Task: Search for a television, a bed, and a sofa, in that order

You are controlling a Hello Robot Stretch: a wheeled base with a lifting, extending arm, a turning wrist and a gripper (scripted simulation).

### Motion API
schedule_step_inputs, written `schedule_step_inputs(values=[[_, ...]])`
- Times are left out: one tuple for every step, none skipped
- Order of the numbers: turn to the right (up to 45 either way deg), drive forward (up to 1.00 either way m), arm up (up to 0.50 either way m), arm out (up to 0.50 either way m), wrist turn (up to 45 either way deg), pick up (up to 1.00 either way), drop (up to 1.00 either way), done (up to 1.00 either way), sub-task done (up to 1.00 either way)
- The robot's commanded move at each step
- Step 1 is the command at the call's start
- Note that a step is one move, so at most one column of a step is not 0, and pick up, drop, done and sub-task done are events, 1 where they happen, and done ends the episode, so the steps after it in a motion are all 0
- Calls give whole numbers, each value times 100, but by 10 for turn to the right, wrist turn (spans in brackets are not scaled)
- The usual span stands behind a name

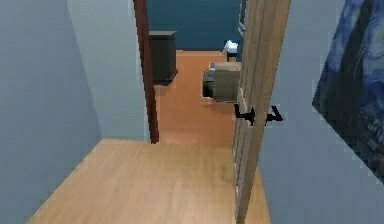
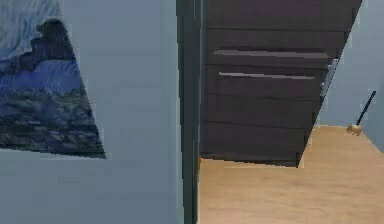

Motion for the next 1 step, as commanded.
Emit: schedule_step_inputs(values=[[-120,0,0,0,0,0,0,0,0]])
